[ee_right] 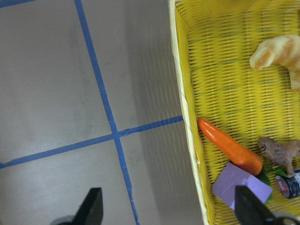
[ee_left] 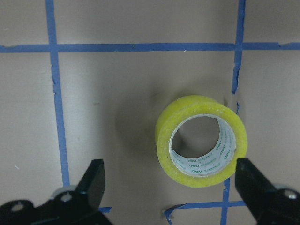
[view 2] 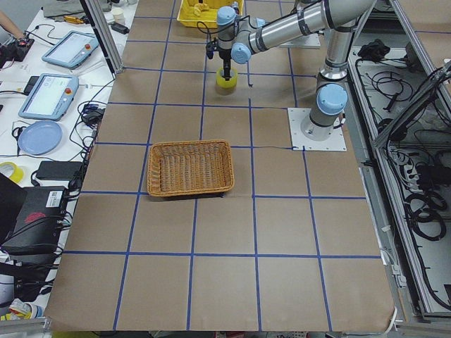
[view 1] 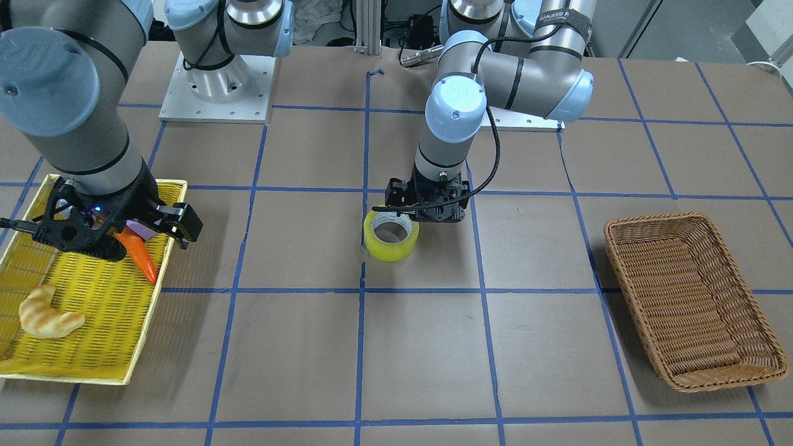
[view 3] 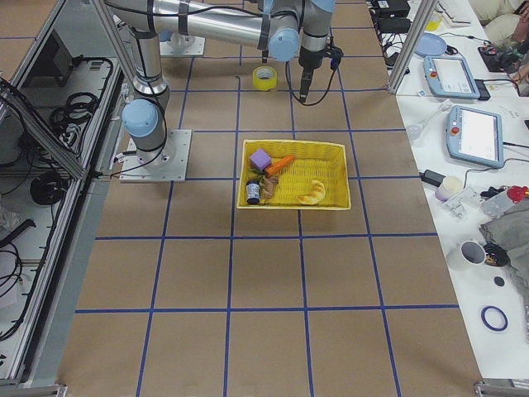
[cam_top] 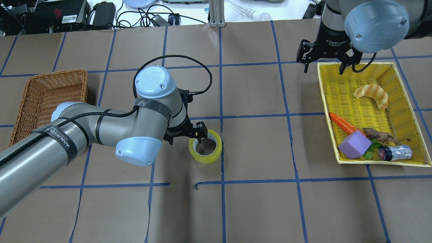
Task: Transfer tape with both arms
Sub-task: 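Grasp the tape roll with the left gripper while the right arm withdraws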
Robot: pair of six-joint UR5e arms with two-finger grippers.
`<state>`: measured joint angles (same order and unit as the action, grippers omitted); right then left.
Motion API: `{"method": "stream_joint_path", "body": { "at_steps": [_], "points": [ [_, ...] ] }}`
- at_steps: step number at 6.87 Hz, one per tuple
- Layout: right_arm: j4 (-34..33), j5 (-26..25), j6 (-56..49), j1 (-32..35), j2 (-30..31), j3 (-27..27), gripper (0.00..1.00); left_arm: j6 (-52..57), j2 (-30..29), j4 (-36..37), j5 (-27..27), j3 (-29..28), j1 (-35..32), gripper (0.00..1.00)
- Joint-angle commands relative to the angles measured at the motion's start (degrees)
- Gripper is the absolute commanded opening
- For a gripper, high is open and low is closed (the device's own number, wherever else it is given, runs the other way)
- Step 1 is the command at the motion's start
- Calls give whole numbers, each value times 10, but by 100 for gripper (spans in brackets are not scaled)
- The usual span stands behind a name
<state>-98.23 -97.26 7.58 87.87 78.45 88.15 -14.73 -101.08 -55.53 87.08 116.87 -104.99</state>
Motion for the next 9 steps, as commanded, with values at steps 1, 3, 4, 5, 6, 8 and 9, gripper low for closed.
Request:
{"method": "stream_joint_path", "body": {
  "at_steps": [1, 3, 4, 5, 6, 8, 9],
  "points": [
    [-1, 0, -70, -2, 9, -2, 100, -2, -42, 34, 4, 15, -13, 100],
    [5, -1, -86, -2, 13, -1, 100, -2, -69, 81, 5, 12, -14, 89],
    [4, -1, -89, -2, 14, -1, 100, 1, -75, 83, 5, 8, -14, 48],
    [5, -1, -95, -2, 15, -1, 100, -1, -74, 84, 7, 5, -13, 3],
    [5, -2, -95, -2, 17, 0, 100, 1, -66, 84, 8, -3, -9, 0],
    [6, -2, -95, -2, 17, 3, 100, 35, -50, 79, 10, -24, 38, 0],
    [7, -3, -94, -2, 17, 4, 100, 82, -39, 49, 7, -43, 87, 0]
  ]
}}
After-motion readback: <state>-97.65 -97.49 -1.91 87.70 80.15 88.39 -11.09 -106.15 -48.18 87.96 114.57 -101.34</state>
